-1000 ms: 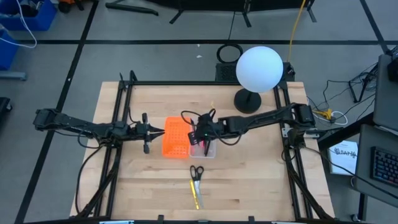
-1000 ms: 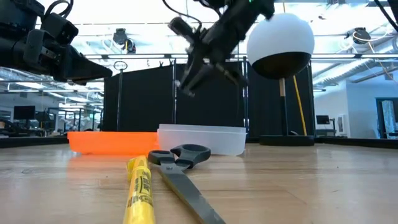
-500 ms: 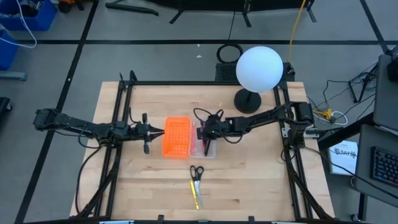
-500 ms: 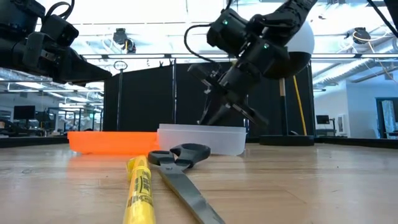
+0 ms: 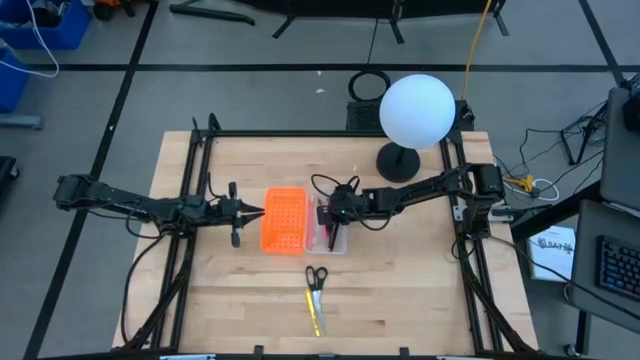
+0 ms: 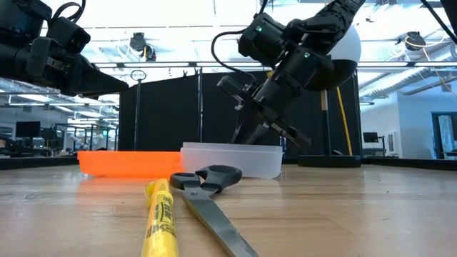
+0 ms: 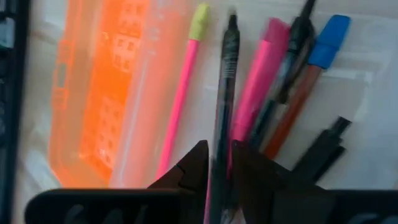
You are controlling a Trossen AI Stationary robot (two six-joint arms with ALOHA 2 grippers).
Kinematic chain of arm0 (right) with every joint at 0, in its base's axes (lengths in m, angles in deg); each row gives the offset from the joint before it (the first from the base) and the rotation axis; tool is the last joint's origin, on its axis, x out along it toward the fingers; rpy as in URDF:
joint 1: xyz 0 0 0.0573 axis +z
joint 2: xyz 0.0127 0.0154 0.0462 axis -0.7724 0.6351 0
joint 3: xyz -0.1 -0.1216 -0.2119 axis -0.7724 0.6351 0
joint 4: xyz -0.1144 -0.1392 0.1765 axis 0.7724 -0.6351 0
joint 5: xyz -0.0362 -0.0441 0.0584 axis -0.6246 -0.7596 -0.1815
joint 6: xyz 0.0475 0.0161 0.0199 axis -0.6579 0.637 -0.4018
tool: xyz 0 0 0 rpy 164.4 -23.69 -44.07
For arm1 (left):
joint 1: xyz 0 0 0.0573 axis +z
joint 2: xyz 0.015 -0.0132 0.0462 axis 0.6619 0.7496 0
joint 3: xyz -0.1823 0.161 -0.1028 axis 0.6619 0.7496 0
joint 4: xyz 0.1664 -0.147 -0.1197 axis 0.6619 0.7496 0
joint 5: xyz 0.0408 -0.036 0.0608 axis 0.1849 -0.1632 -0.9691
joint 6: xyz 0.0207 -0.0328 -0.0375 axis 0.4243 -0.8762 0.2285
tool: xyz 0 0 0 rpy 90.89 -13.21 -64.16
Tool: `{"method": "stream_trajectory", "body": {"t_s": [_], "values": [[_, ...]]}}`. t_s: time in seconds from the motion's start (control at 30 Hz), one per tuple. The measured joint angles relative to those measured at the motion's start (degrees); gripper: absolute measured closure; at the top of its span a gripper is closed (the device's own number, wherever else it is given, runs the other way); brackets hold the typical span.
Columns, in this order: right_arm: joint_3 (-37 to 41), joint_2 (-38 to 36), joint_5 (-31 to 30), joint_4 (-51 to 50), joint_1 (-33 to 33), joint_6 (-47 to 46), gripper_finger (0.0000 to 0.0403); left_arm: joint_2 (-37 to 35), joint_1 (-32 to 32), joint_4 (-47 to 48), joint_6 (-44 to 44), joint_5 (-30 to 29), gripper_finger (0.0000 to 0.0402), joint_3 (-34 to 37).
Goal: Pick & place school supplies into a supply box
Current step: Put the black transparent pen into the supply box, then put the yellow marker pen into the supply box
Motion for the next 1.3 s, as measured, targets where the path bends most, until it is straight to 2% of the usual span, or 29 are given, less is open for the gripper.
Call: {"method": "stream_trajectory", "body": {"t_s": [0.23,0.4,0.5,0.63,0.8,0.9,0.97,1.1,1.3], "values": [[0.0,0.0,0.0,2.7,0.0,0.2,0.0316,0.0,0.0,0.0,0.0,0.0,0.0353,0.0],[0.0,-4.1,-0.1,5.7,0.0,6.2,0.0306,0.0,0.0,0.1,0.0,0.0,0.0353,0.0],[0.0,-8.8,-0.4,5.5,0.1,15.6,0.0304,0.0,0.0,0.4,0.0,0.0,0.0353,0.0],[0.0,-15.4,-2.0,5.7,2.8,34.3,0.0306,0.0,0.0,1.6,3.3,-0.2,0.0353,0.0],[2.3,-20.0,-9.3,6.2,10.6,52.1,0.0318,0.0,0.0,2.2,11.7,-0.2,0.0353,0.0],[6.7,-20.6,-16.2,12.6,14.9,58.0,0.0332,0.0,0.0,2.2,11.8,-1.1,0.0353,0.0],[10.8,-20.6,-18.7,18.6,16.8,61.6,0.0348,0.0,0.0,2.5,10.1,-1.7,0.0353,0.0],[19.6,-20.6,-19.7,32.4,17.5,65.4,0.0393,0.0,0.0,3.8,0.7,-1.7,0.0353,0.0],[30.6,-20.6,-19.6,46.1,16.2,68.9,0.0395,0.0,0.0,6.5,-9.8,-1.6,0.0353,0.0]]}}
